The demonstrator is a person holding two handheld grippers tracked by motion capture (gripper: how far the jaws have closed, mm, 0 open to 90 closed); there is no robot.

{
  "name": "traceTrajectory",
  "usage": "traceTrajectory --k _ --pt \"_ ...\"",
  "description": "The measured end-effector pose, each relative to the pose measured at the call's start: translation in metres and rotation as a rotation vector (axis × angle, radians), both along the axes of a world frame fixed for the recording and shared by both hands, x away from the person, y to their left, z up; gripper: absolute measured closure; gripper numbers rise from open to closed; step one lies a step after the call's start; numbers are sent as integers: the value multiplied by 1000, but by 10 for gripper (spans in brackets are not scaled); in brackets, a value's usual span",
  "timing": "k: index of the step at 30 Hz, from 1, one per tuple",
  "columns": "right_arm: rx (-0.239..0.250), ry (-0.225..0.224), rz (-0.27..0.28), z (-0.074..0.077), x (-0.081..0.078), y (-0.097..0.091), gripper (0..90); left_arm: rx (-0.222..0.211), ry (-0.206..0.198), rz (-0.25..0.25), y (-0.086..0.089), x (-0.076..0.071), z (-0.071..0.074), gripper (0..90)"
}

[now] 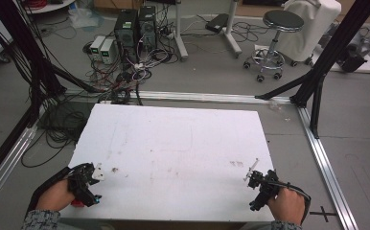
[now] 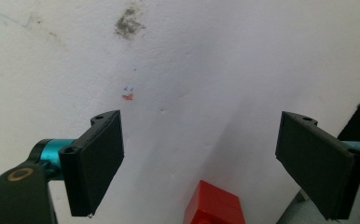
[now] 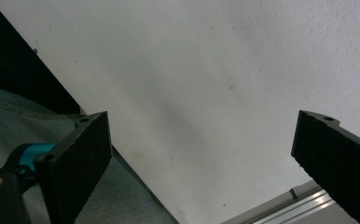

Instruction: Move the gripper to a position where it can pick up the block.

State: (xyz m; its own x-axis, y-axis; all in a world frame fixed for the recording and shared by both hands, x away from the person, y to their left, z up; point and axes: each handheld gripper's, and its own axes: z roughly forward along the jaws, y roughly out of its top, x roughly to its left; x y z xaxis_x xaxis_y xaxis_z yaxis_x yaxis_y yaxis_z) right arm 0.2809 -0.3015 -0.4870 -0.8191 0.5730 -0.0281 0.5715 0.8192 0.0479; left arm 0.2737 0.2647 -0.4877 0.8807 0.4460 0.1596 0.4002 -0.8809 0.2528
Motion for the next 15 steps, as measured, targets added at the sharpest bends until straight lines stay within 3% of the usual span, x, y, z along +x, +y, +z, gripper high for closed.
traceTrajectory --k 5,15 --pt "4 -2 -5 2 1 1 43 14 23 -57 -2 2 0 155" --pt "11 -4 -5 1 1 -1 43 27 52 -119 4 5 1 155"
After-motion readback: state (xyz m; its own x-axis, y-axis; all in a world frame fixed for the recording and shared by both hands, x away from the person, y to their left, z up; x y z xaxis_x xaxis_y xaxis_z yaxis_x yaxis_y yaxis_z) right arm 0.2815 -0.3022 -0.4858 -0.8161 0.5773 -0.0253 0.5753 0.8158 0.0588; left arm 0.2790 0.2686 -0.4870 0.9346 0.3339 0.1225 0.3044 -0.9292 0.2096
